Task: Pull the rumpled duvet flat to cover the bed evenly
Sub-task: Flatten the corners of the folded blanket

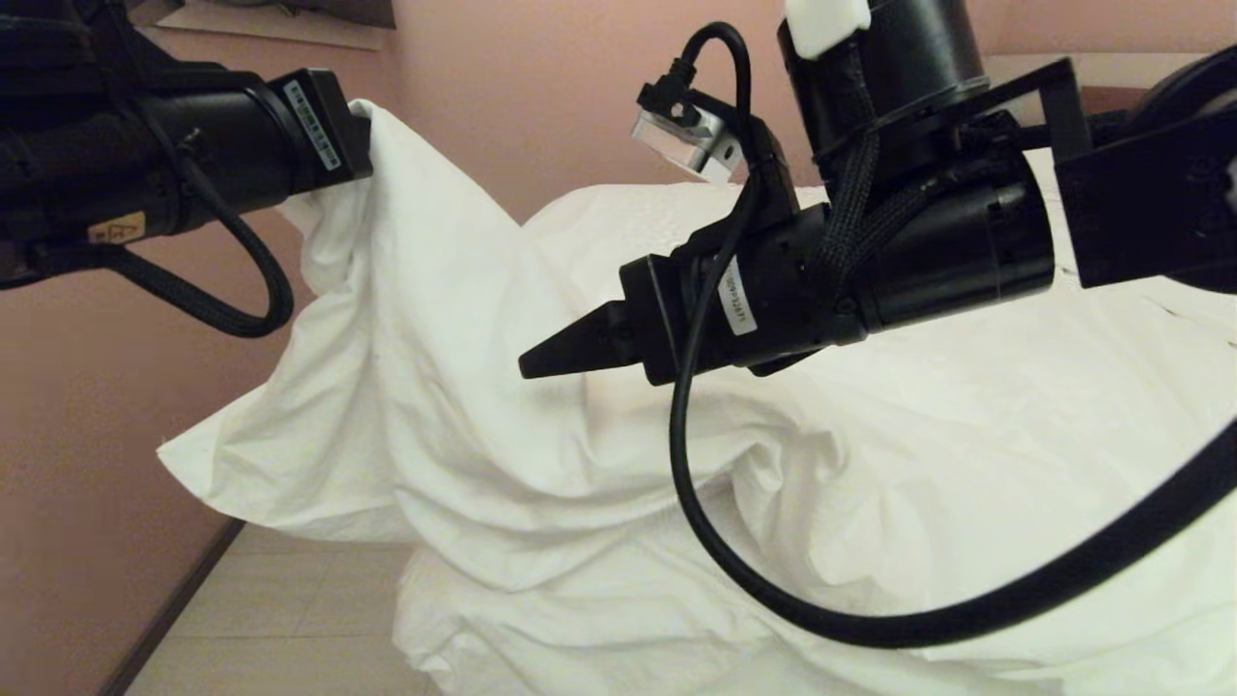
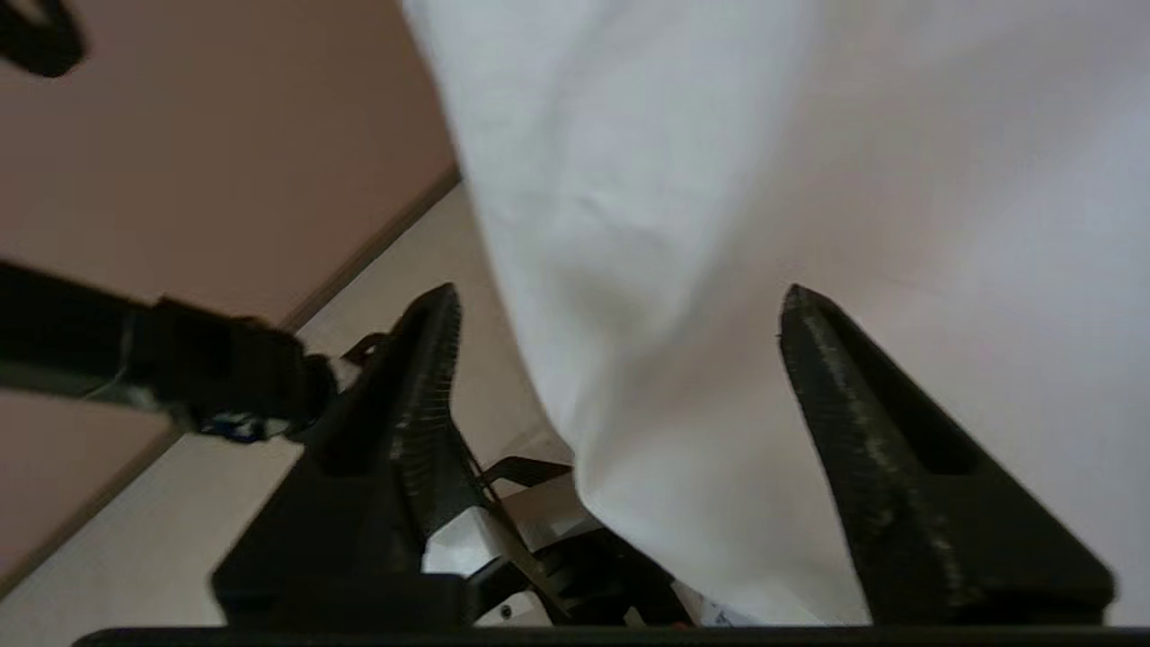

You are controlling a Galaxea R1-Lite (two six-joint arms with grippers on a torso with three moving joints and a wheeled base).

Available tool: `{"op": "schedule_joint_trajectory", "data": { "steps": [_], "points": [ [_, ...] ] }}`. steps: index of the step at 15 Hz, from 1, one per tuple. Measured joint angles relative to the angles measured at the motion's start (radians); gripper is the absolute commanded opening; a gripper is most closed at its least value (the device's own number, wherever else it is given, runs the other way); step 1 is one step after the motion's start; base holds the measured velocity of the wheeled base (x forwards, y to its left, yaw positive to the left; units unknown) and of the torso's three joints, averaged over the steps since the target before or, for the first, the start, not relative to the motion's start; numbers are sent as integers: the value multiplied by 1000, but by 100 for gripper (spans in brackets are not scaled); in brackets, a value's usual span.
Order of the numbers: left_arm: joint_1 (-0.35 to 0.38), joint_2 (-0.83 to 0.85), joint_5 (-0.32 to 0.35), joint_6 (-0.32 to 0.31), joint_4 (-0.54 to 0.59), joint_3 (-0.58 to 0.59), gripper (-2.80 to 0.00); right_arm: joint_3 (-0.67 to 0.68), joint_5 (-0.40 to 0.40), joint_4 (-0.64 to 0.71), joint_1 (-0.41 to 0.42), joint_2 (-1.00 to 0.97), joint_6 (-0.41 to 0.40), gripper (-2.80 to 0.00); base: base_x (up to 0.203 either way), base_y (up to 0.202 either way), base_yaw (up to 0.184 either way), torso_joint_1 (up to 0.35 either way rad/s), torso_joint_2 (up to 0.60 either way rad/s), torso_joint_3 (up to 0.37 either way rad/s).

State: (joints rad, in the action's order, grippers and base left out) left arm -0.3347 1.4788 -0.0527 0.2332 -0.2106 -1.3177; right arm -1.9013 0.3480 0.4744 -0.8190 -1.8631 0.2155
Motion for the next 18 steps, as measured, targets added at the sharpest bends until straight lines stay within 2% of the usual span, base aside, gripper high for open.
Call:
{"op": "schedule_joint_trajectory", "data": {
  "steps": [6, 17, 18],
  "points": [
    [0, 14, 3, 2, -13, -9, -280, -1, 117, -39, 3, -38, -9, 0, 0, 0, 0, 0, 0, 0],
    [-22, 17, 3, 6, -17, -37, -280, -26, 135, -143, 27, -152, -5, 0, 0, 0, 0, 0, 0, 0],
    [-24, 17, 3, 6, -17, -38, -280, -26, 135, -150, 30, -155, -5, -280, 0, 0, 0, 0, 0, 0]
  ]
}}
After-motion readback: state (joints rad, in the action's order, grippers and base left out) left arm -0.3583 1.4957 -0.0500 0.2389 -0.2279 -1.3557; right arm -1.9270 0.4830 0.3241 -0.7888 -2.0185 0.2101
